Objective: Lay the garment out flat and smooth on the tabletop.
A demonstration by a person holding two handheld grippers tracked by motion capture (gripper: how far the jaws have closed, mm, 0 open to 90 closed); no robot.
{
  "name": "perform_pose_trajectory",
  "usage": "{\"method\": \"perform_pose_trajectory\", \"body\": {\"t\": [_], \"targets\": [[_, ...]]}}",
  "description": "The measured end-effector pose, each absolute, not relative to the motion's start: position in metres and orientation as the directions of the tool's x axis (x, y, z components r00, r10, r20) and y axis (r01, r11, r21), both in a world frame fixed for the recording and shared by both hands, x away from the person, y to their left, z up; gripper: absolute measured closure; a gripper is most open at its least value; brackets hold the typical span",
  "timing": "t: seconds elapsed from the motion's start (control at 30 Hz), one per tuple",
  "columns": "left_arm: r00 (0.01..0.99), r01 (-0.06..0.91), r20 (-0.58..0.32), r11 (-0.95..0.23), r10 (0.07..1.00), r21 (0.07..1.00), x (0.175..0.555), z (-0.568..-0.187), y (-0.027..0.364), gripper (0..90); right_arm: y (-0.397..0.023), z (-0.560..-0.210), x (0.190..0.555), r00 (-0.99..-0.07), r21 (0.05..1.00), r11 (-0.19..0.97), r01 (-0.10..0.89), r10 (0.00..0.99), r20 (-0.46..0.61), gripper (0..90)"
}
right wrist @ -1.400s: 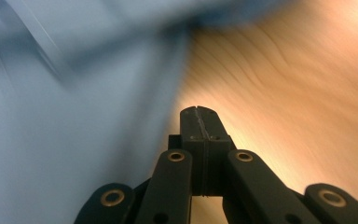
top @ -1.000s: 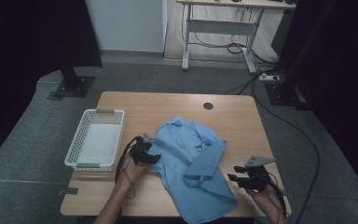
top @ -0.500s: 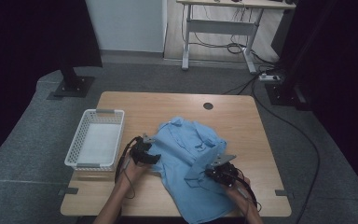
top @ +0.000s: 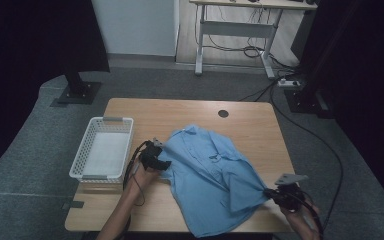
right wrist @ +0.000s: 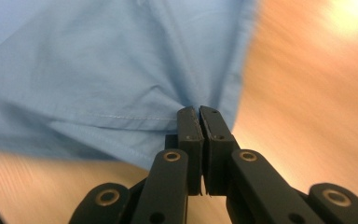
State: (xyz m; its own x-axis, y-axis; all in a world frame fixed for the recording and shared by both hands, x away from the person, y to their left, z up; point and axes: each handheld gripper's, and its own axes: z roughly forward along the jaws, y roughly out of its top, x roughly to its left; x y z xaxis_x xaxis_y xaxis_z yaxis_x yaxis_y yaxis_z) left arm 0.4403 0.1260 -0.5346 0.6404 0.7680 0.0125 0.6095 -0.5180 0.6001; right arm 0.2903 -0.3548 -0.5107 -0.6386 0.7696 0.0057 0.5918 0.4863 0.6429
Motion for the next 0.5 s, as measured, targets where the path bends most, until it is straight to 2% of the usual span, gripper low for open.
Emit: {"method": "perform_pose_trajectory", "body": {"t": [0.1,0.13,0.2,0.23,0.3,0.43,0.5], "targets": [[0.654,0.618,0.012,-0.544,0.756,0.568,0.445,-0.531,0.124,32.3,-0.380,-0.510,0.281,-0.608,0.640,0.437,0.632,0.792,0.058,85.7],[0.668,0.612,0.026,-0.569,0.744,0.550,0.446,-0.527,0.122,35.6,-0.383,-0.508,0.278,-0.606,0.645,0.436,0.627,0.793,0.053,84.9],[0.671,0.575,0.077,-0.582,0.738,0.575,0.440,-0.513,0.121,38.5,-0.387,-0.499,0.275,-0.597,0.678,0.429,0.596,0.802,0.017,74.9],[0.672,0.565,0.047,-0.553,0.739,0.612,0.435,-0.506,0.122,38.5,-0.386,-0.493,0.275,-0.589,0.696,0.418,0.584,0.808,0.009,71.3],[0.684,0.554,-0.022,-0.499,0.729,0.667,0.424,-0.494,0.120,35.8,-0.380,-0.481,0.279,-0.598,0.728,0.408,0.551,0.802,0.004,63.5],[0.729,0.509,-0.001,-0.542,0.685,0.669,0.398,-0.494,0.102,29.1,-0.348,-0.472,0.299,-0.653,0.751,0.431,0.501,0.757,0.001,58.2],[0.743,0.506,-0.001,-0.560,0.669,0.657,0.386,-0.504,0.092,28.7,-0.327,-0.477,0.313,-0.679,0.753,0.447,0.483,0.734,0.000,54.6]]}}
